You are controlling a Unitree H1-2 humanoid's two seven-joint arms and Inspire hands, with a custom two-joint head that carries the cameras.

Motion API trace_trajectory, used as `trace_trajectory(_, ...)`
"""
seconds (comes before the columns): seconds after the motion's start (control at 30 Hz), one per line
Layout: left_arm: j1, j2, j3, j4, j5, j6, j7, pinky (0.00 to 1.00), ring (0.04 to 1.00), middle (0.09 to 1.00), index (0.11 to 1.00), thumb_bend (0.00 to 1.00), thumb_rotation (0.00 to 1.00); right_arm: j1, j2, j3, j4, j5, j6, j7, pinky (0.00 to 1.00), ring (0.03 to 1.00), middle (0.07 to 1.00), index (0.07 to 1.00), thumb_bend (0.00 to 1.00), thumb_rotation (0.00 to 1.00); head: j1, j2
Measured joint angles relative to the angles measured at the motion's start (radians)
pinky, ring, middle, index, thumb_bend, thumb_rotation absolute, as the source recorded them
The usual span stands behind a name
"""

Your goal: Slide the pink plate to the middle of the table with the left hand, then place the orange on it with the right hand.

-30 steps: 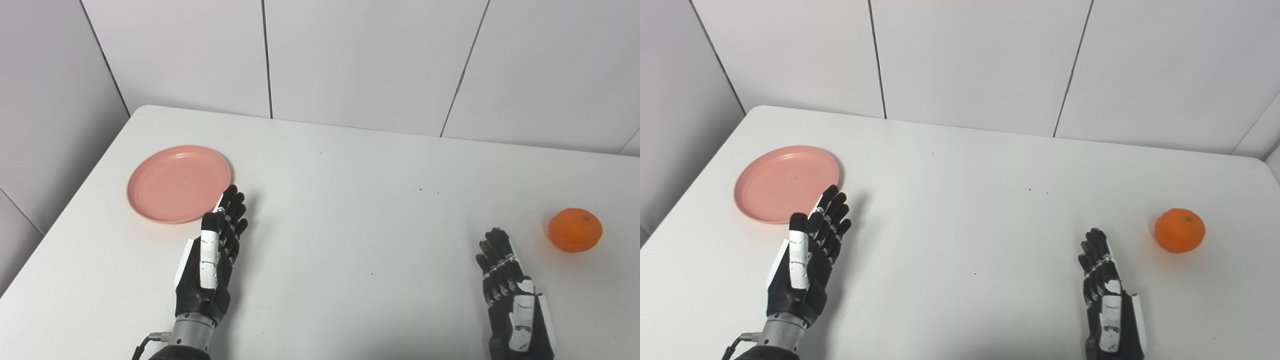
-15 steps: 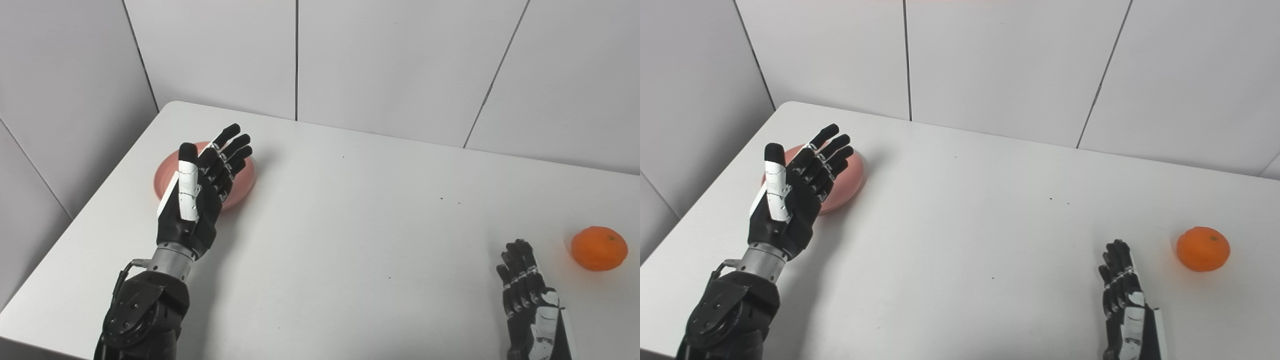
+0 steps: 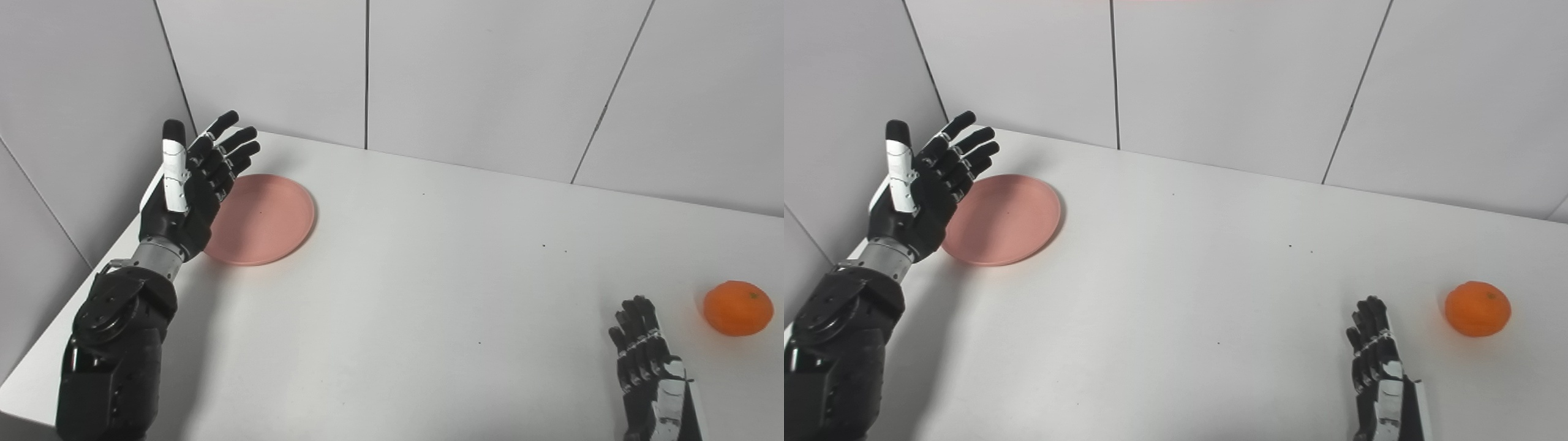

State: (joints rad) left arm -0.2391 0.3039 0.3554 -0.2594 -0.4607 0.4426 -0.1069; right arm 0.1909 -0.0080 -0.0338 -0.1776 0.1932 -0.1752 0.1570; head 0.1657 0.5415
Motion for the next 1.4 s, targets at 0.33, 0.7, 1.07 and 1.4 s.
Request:
trace_trajectory(0.33, -0.119, 0.070, 0.053, 0.171, 0.004, -0.034, 0.027, 0.91, 0.895, 0.895, 0.922, 1.00, 1.00, 0.000, -0.001, 0.001, -0.001, -0.007, 0.000, -0.002, 1.00, 0.975, 0.944, 0.939, 0.87, 1.00, -0.003, 0.003)
trace_trajectory(0.7, -0.206, 0.170, 0.053, 0.473, 0.067, -0.225, -0.029, 0.75, 0.800, 0.842, 0.890, 1.00, 0.98, 0.002, -0.002, 0.002, -0.002, -0.010, 0.000, -0.002, 1.00, 0.975, 0.943, 0.938, 0.87, 1.00, -0.008, 0.008)
trace_trajectory(1.07, -0.219, 0.191, 0.049, 0.650, 0.167, -0.323, 0.017, 0.72, 0.778, 0.816, 0.876, 1.00, 1.00, 0.003, -0.004, 0.002, -0.003, -0.006, 0.000, -0.001, 1.00, 0.981, 0.947, 0.940, 0.87, 1.00, -0.011, 0.012)
trace_trajectory(1.4, -0.229, 0.197, 0.048, 0.980, 0.173, -0.509, 0.004, 0.68, 0.720, 0.742, 0.819, 1.00, 0.96, 0.006, -0.008, 0.004, -0.005, -0.008, 0.000, -0.001, 1.00, 0.981, 0.943, 0.939, 0.87, 1.00, -0.015, 0.020)
